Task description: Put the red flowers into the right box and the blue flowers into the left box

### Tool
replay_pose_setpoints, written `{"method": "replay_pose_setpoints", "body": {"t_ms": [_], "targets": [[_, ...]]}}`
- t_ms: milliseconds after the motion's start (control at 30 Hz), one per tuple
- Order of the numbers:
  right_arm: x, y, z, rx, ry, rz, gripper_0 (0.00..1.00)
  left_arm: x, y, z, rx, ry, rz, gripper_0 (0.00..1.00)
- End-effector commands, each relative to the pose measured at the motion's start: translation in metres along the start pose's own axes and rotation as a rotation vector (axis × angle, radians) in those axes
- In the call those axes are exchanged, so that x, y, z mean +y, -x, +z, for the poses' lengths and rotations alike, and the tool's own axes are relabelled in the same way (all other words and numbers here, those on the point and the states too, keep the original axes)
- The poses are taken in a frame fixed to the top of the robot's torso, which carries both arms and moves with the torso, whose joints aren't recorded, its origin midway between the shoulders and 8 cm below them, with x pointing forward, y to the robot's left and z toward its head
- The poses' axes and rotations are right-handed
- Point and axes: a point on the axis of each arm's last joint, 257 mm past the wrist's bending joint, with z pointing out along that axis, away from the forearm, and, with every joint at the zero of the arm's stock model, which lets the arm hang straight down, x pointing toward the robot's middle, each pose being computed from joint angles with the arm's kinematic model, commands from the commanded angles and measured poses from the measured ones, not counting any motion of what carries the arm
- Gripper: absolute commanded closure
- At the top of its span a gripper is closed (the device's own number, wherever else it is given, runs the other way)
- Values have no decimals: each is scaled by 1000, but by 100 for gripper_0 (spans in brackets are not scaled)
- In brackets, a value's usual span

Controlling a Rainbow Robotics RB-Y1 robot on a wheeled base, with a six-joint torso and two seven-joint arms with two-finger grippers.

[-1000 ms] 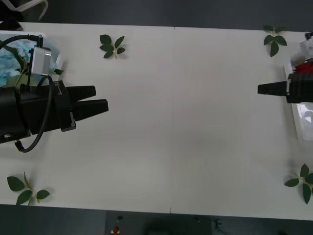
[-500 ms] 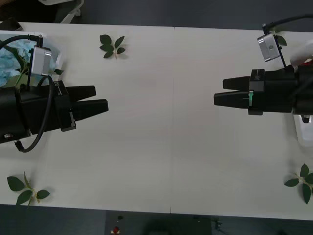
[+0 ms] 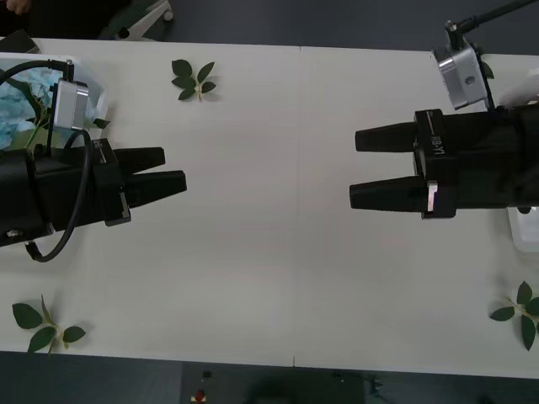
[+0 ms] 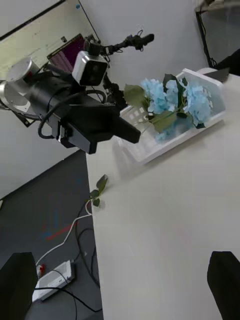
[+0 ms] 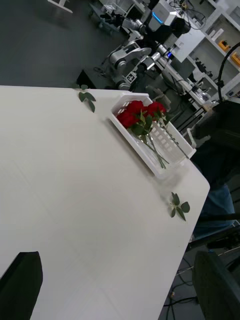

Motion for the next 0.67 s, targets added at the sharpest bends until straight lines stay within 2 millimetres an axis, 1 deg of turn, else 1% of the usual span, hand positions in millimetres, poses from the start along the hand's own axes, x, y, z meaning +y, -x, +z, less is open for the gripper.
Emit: {"method": "replay_pose_setpoints", "body": {"t_ms": [33, 167, 667], "targets": [[24, 15, 4, -32, 61, -85, 0, -6, 13, 2, -16, -14, 88, 13], [28, 16, 7, -46, 79, -94, 0, -6, 13, 2, -16, -14, 88, 13], [29, 18, 8, -56, 81, -100, 0, -6, 13, 2, -16, -14, 88, 13]]}}
